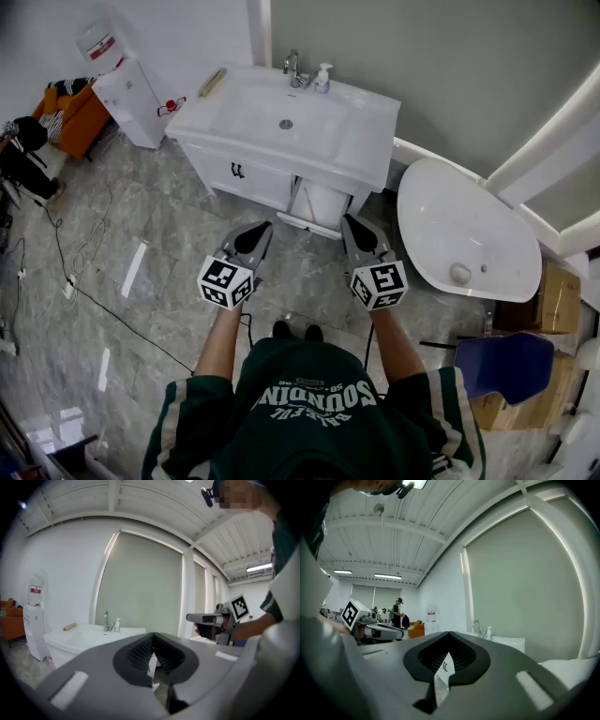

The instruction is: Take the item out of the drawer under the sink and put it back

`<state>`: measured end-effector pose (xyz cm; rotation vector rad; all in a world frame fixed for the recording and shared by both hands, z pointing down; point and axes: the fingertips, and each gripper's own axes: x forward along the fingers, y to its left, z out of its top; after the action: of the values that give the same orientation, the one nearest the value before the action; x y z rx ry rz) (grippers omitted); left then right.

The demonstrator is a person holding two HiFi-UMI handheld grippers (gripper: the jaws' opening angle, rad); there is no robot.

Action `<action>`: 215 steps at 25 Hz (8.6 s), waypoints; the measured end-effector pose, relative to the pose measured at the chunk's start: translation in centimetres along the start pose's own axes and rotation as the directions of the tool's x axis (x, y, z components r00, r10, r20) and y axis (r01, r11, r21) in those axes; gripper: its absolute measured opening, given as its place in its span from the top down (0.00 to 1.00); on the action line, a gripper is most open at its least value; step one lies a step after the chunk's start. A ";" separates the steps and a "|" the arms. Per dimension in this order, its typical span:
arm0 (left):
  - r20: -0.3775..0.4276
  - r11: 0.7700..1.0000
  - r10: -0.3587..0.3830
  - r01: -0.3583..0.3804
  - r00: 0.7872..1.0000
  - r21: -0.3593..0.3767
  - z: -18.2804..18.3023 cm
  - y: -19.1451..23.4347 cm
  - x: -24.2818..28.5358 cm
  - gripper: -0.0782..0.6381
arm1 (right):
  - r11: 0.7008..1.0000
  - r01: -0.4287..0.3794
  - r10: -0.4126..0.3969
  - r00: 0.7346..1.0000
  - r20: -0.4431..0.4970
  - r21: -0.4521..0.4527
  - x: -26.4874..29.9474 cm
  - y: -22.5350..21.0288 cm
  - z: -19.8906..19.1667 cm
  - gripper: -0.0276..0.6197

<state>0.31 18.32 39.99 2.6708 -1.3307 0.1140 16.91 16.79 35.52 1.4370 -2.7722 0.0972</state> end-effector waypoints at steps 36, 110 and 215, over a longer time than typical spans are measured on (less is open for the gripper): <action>0.016 0.999 -0.026 0.026 1.000 -0.022 -0.5 6.2 -3.7 0.82 | 1.000 -0.001 0.002 0.999 -0.037 0.027 3.8 5.5 -0.9 0.95; -0.144 0.991 -0.042 0.023 0.989 -0.135 -3.5 24.2 20.4 0.82 | 0.994 -0.014 0.037 0.977 -0.209 0.110 29.9 -10.8 -9.0 0.83; -0.258 0.970 -0.052 -0.013 0.965 -0.243 -13.0 23.2 17.1 0.82 | 0.996 -0.079 0.073 0.569 -0.819 0.034 26.0 -7.0 -37.2 0.88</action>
<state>-7.89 -6.65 57.58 2.3673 -1.1538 0.2748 7.19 -6.09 74.14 0.8903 -2.0114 0.5957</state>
